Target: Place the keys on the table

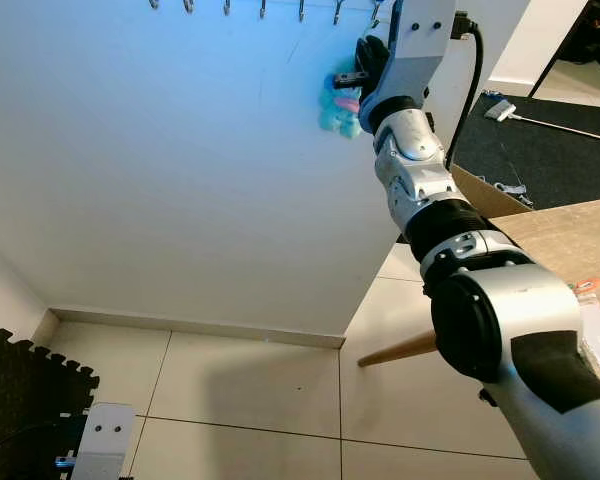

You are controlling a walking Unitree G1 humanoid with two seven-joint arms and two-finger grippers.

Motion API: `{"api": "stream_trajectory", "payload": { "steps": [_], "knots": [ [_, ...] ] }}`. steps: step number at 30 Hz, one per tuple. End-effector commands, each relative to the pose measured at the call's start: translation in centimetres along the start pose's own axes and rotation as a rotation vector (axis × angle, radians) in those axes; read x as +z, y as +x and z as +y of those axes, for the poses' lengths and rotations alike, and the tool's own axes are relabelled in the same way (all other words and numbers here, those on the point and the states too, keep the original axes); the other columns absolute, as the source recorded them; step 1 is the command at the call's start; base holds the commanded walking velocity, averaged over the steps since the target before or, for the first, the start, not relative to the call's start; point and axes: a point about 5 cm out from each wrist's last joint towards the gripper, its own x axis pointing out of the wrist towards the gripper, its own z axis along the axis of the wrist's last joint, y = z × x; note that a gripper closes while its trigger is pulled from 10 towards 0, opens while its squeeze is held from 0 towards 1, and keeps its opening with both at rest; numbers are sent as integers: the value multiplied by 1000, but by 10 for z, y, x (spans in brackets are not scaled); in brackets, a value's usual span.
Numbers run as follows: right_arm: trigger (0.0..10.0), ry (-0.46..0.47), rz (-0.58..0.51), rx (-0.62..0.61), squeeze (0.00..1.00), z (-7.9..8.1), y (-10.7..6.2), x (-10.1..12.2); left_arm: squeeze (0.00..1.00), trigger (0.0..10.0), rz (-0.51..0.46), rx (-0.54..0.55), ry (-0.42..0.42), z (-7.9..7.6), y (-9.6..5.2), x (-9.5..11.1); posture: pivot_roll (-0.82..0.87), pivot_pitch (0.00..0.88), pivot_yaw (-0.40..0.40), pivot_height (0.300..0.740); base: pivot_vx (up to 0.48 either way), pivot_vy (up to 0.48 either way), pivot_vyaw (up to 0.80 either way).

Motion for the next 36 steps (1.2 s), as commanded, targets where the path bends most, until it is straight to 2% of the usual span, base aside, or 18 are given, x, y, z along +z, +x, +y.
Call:
{"api": "stream_trajectory", "payload": {
  "steps": [1, 9, 10, 11, 12, 16, 18, 19, 20, 21, 23, 31, 36],
  "knots": [
    [0, 7, 4, -1, 0, 0, 1, 1, 0, 10000, 49, 2, 4, 0, -6, -11, 269, 286, -43, 740, 0, 0, 0],
    [0, 15, -18, -3, 0, -2, 1, 4, 0, 10000, 51, 0, 6, 0, -6, -11, 264, 277, -40, 740, 0, 0, 0],
    [4431, 12, -31, 0, 0, -2, 2, 6, 0, 10000, 52, -2, 8, 0, -6, -11, 263, 275, -38, 740, 0, 0, 0],
    [4431, 12, -31, 0, 0, -2, 2, 6, 0, 10000, 52, -2, 8, 0, -6, -11, 263, 275, -38, 740, 0, 0, 0],
    [10000, 9, -51, 11, 0, -2, 2, 8, 0, 10000, 52, -4, 10, 0, -5, -12, 262, 273, -36, 740, 0, 0, 0],
    [10000, 20, -105, 68, 0, 4, 2, 16, 0, 10000, 51, -8, 14, 0, -4, -12, 260, 270, -32, 740, 0, 0, 0],
    [10000, 80, -115, 127, 0, 10, 3, 19, 0, 10000, 50, -11, 16, -1, -3, -12, 258, 265, -31, 740, 0, 0, 0],
    [10000, 80, -115, 127, 0, 10, 3, 19, 0, 10000, 50, -11, 16, -1, -3, -12, 258, 265, -31, 740, 0, 0, 0],
    [10000, 147, -102, 152, 0, 13, 5, 21, 0, 10000, 50, -11, 16, -1, -2, -12, 257, 263, -31, 740, 0, 0, 0],
    [10000, 147, -102, 152, 0, 13, 5, 21, 0, 10000, 50, -11, 16, -1, -2, -12, 257, 263, -31, 740, 0, 0, 0],
    [10000, 243, -93, 175, 0, 14, 8, 25, 0, 10000, 49, -12, 16, -1, -1, -11, 254, 261, -30, 740, 0, 0, 0],
    [10000, 389, -41, 152, 0, 10, 12, 27, 0, 10000, 47, -17, 17, -3, 1, -10, 248, 260, -28, 740, 0, 0, 0],
    [10000, 368, -87, 137, 0, 4, 14, 37, 0, 10000, 45, -18, 17, -3, 2, -10, 249, 260, -28, 740, 0, 0, 0]
  ]
}}
